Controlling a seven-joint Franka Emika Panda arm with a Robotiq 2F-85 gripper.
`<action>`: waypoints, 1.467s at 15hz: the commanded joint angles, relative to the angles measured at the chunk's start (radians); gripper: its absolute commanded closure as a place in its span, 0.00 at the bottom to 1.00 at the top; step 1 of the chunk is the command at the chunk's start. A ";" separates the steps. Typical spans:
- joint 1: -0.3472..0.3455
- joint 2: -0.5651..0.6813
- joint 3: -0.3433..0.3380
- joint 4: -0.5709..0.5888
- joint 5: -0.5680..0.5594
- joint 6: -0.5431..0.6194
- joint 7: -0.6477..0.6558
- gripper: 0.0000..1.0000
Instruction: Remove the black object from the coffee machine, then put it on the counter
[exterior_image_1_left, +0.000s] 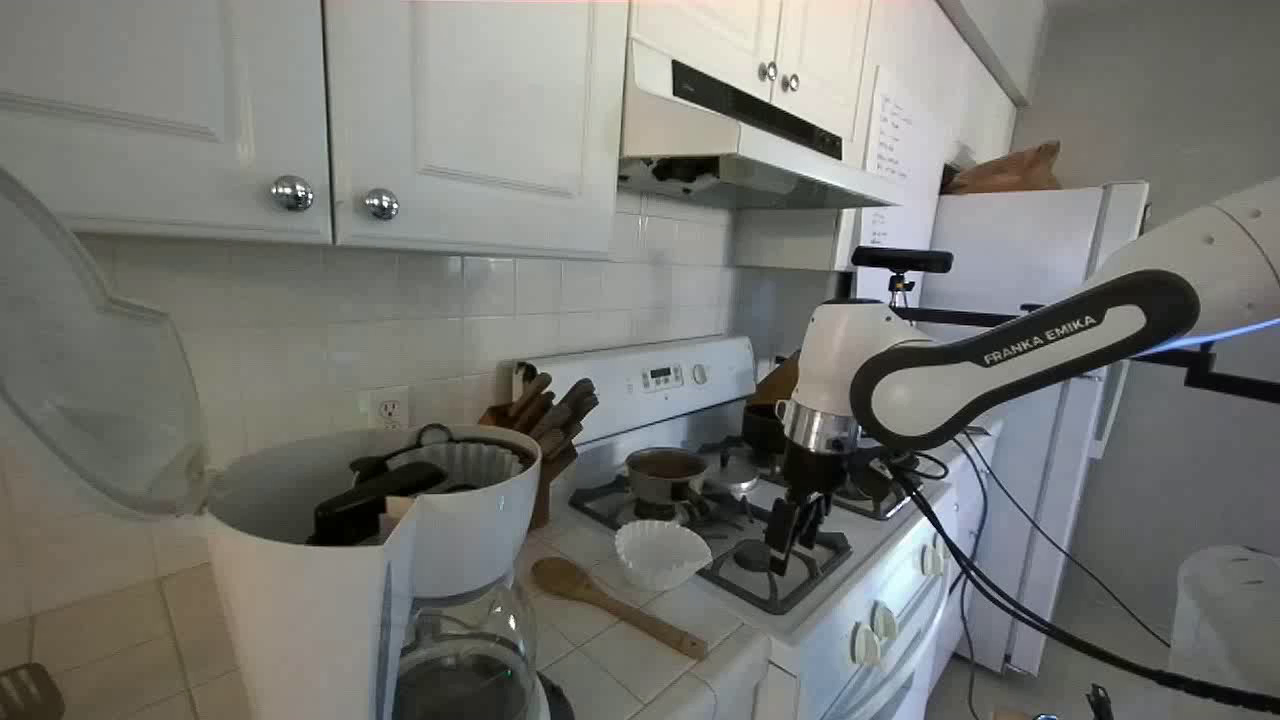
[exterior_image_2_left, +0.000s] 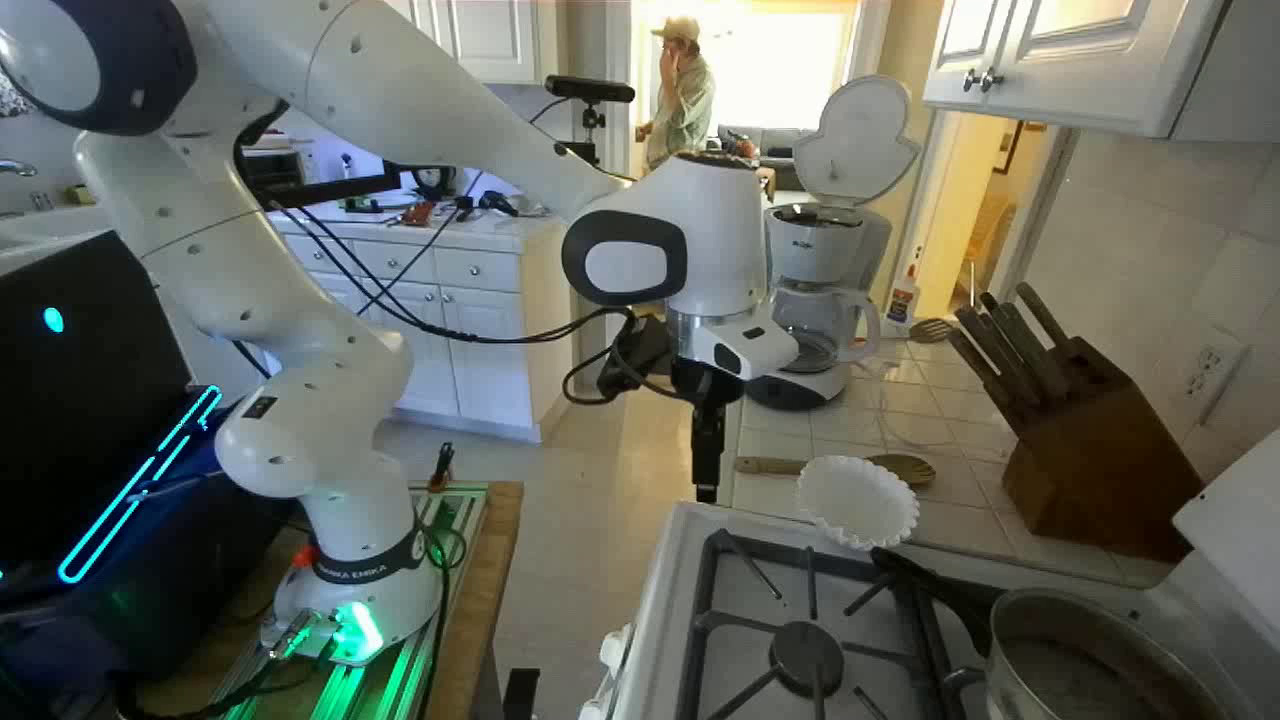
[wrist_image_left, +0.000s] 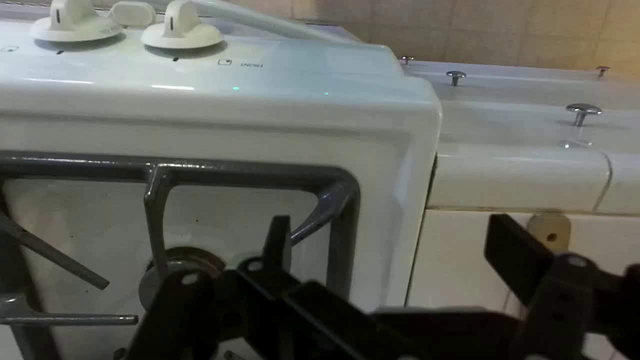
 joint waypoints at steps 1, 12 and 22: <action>0.003 0.000 -0.003 0.001 -0.002 -0.002 0.001 0.00; 0.000 -0.070 0.010 0.016 -0.031 -0.065 0.005 0.00; 0.034 -0.240 0.062 0.184 -0.142 -0.287 -0.103 0.00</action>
